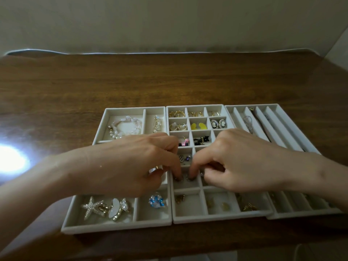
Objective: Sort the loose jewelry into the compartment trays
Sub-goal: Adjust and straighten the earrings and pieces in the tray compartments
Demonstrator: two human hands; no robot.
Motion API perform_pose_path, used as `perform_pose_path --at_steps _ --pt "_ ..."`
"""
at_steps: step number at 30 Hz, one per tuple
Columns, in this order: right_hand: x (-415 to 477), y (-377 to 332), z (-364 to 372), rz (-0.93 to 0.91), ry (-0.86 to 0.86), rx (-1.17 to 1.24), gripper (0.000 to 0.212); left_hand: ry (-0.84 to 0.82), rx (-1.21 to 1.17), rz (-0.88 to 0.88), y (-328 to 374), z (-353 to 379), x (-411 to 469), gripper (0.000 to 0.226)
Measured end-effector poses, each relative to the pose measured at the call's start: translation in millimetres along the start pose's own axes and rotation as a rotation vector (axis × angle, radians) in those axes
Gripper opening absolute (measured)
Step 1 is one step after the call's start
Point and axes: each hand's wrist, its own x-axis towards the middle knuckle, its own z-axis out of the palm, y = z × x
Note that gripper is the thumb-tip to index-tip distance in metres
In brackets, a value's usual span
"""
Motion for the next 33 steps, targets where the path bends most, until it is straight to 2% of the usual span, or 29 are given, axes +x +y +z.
perform_pose_path --at_steps 6,14,20,23,28,33 --pt "-14 11 -17 0.064 0.087 0.203 0.025 -0.002 0.005 0.017 3 -3 0 0.032" --pt "-28 21 -13 0.15 0.056 0.116 0.005 0.085 -0.042 0.035 5 -1 13 0.02" --pt "-25 13 -7 0.151 0.019 0.09 0.012 0.089 -0.064 0.029 8 -1 17 0.023" --pt "-23 12 -3 0.155 0.045 0.005 0.019 0.083 -0.063 0.026 10 0 20 0.024" --pt "-23 10 -1 0.146 0.075 -0.091 0.015 0.099 -0.065 0.026 12 1 23 0.024" --pt "-21 4 0 0.186 0.075 -0.11 0.03 0.148 -0.067 0.024 12 0 27 0.024"
